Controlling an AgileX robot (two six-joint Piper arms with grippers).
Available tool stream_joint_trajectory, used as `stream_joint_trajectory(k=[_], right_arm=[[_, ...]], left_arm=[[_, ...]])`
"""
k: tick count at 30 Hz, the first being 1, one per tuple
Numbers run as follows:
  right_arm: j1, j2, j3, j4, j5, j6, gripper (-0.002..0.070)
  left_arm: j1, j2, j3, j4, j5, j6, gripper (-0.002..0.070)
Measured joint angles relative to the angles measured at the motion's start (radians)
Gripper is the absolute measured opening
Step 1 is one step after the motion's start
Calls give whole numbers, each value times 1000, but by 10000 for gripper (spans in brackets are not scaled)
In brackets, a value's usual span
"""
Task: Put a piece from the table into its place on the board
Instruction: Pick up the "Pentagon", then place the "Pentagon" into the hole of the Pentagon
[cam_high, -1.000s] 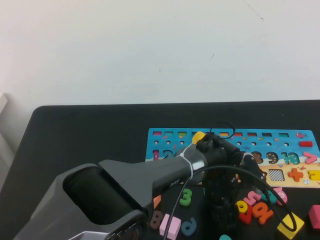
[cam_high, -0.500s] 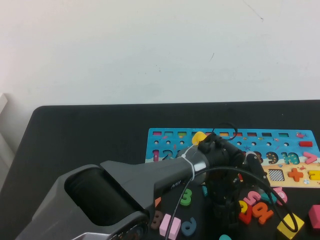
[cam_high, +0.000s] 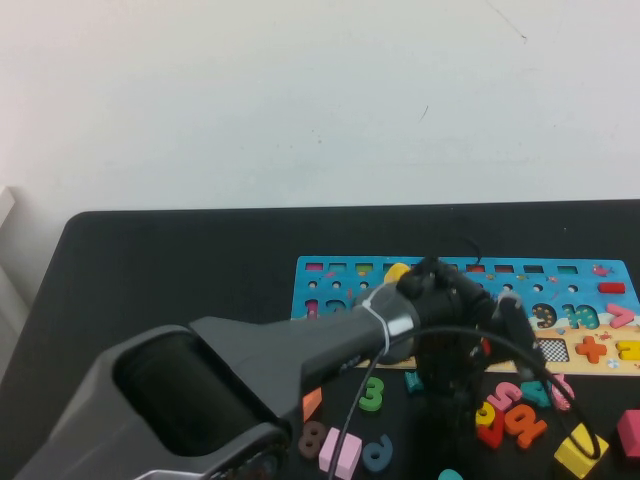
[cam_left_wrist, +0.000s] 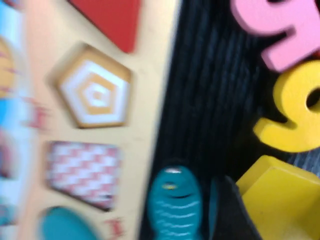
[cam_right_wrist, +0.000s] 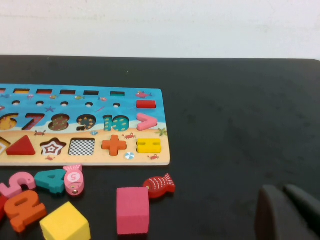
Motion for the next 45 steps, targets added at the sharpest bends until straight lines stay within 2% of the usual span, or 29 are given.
stream_joint_trajectory(k=[26,45], right_arm=[[0,0,0,0,0,0,19],[0,0,0,0,0,0,19]], left_arm=[[60,33,-28,41,-320,0,309],[61,66,-30,29,-334,0,309]])
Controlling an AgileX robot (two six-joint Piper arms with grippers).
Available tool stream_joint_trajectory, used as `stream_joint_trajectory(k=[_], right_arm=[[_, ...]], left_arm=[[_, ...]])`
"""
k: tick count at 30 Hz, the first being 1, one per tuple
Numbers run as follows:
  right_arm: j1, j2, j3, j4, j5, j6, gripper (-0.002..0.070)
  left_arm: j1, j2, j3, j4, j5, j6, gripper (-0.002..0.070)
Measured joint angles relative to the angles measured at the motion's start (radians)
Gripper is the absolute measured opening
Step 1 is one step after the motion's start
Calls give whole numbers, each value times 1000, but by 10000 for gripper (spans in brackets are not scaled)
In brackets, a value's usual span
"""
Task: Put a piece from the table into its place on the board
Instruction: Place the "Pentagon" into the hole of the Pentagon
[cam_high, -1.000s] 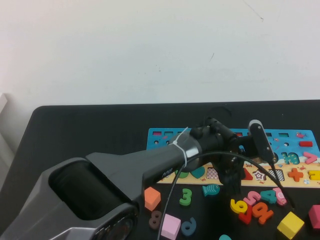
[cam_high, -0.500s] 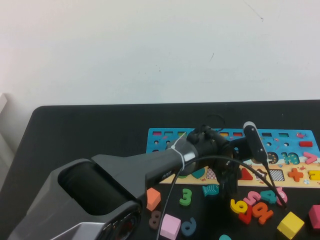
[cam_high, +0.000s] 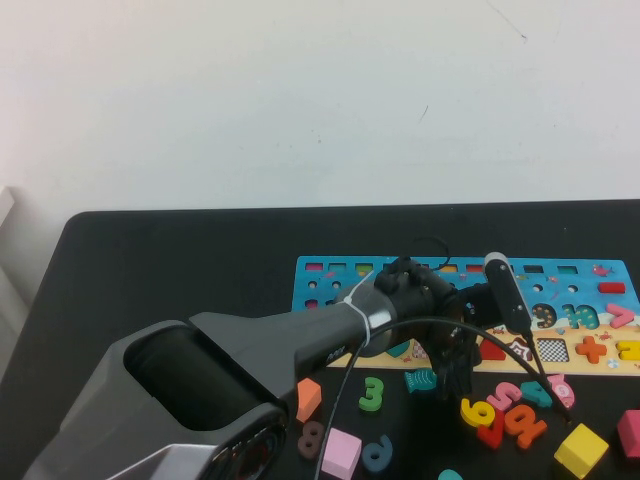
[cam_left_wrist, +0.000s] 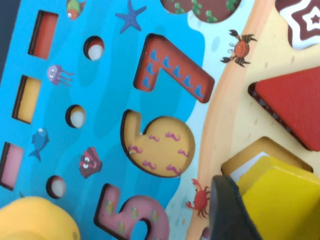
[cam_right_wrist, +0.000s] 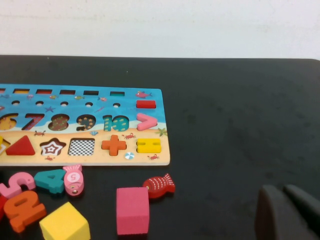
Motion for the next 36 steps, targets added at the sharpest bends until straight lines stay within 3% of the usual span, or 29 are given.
stream_joint_trajectory(k=[26,36], right_arm=[[0,0,0,0,0,0,19],[0,0,0,0,0,0,19]], left_arm=[[0,7,0,-24,-30,-31,335],[0,7,0,-25,-22,-43,470]])
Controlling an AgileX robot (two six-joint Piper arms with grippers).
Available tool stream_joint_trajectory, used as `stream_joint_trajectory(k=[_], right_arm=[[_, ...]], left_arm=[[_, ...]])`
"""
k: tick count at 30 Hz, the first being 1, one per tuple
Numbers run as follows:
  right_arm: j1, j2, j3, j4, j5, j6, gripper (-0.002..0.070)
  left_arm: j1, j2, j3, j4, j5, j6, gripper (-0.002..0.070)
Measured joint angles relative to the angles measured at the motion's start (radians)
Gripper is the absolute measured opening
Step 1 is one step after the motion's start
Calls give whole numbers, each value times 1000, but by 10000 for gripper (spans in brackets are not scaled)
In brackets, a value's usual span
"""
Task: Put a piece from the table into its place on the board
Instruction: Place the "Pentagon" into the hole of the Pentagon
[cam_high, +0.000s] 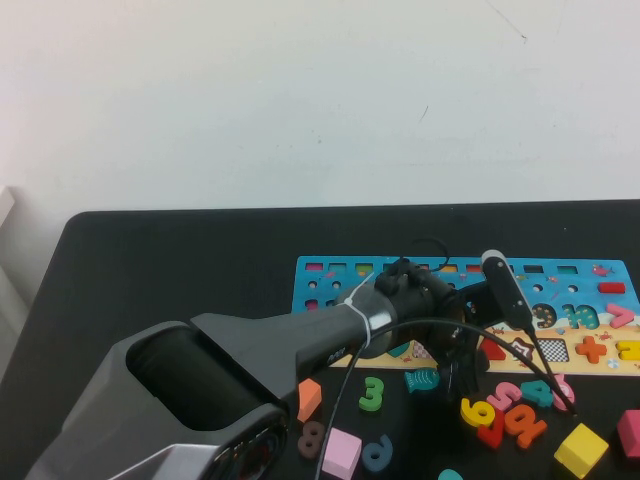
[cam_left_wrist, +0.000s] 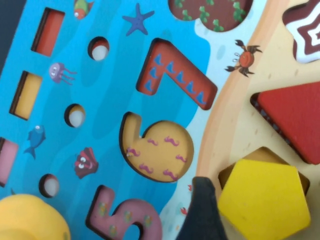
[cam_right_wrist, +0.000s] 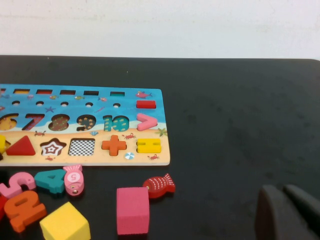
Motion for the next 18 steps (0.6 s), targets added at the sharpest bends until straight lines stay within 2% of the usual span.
stream_joint_trajectory(k=[13,15,18], right_arm=[[0,0,0,0,0,0,19],[0,0,0,0,0,0,19],[0,0,0,0,0,0,19]], left_arm=[[0,-72,0,91,94,-1,474],[0,-93,0,93,122,-2,450],[0,-109,0,93,158,-16,340]])
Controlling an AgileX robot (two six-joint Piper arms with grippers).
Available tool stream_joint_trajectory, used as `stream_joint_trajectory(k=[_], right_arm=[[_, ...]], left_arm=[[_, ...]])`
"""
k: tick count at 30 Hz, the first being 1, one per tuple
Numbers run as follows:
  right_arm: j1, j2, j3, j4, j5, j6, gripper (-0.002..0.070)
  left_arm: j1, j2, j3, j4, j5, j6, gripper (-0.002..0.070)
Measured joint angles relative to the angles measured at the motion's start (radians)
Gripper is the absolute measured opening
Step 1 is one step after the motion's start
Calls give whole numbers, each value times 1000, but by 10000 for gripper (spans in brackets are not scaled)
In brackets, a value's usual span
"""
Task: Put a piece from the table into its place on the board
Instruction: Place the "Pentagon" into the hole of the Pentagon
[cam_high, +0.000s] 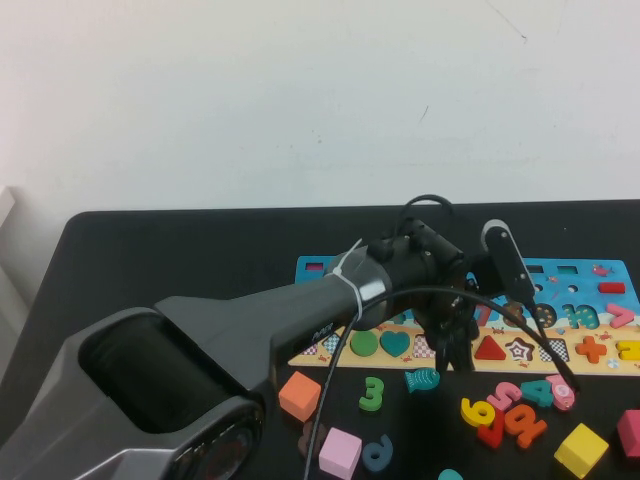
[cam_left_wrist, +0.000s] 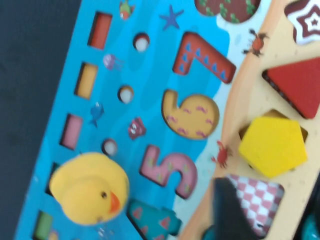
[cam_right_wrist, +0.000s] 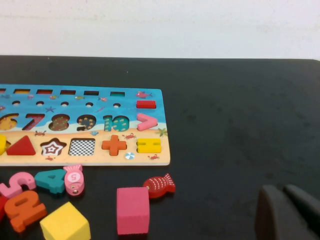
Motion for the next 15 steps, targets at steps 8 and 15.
stream_joint_trajectory(k=[8,15], right_arm=[[0,0,0,0,0,0,19],[0,0,0,0,0,0,19]], left_arm=[[25,34,0,-13,34,-29,20],[32,87,0,-19,-8,-31,0]])
